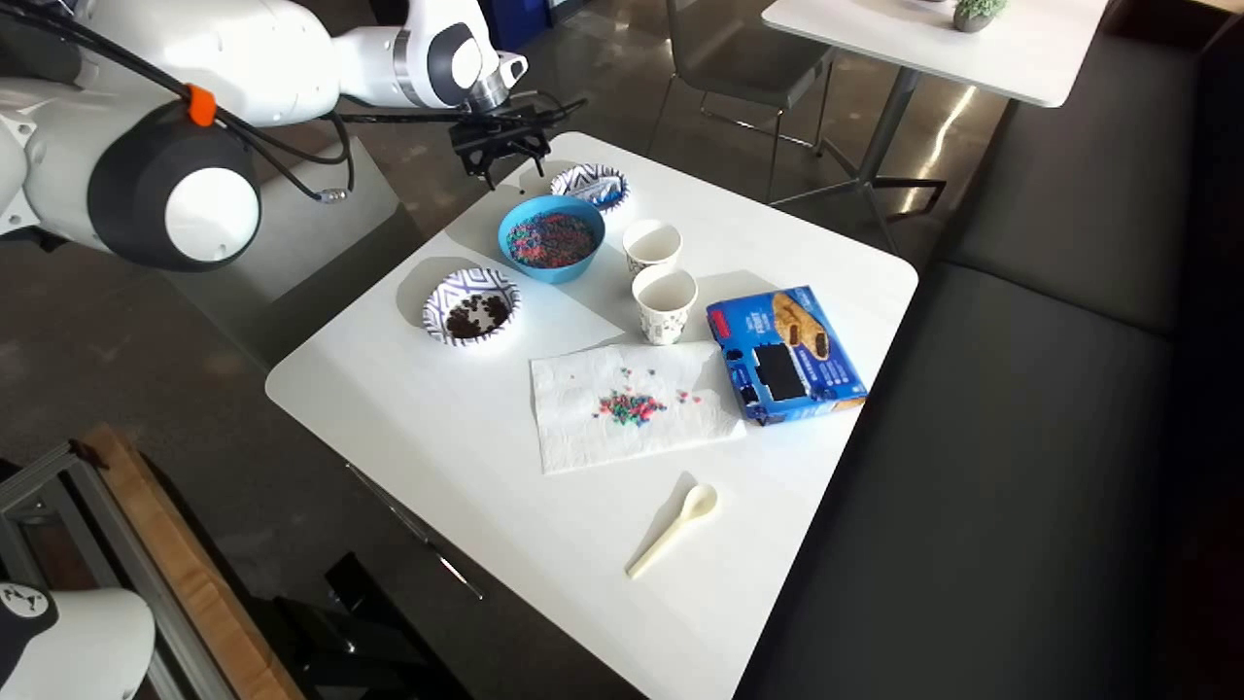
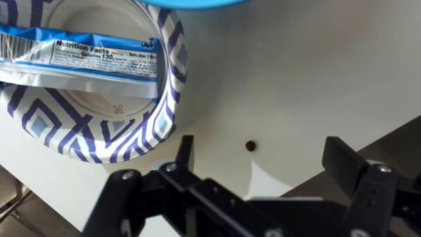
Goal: Put the brown object in the bowl closest to you
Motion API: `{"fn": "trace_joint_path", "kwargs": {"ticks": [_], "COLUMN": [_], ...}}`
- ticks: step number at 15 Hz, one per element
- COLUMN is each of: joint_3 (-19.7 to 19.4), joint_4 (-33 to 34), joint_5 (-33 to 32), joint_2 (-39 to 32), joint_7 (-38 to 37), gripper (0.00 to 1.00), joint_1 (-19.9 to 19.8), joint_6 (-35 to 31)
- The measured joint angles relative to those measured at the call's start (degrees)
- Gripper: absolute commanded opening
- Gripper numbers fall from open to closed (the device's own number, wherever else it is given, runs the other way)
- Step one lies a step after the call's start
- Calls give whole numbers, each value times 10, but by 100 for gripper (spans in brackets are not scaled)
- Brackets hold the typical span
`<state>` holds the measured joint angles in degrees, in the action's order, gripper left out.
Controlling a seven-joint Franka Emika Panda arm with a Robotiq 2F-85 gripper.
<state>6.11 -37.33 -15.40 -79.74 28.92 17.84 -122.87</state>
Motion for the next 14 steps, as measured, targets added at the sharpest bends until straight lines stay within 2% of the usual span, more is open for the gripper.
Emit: {"fn": "trace_joint_path", "kwargs": {"ticks": [8, 14], "joint_3": [3, 4], "joint_4": [3, 22], "joint_5": [2, 14], "joint_2": [0, -11], "joint_7": [22, 66], "gripper": [100, 100], "joint_1": [-5, -8], "joint_6": [23, 23]}}
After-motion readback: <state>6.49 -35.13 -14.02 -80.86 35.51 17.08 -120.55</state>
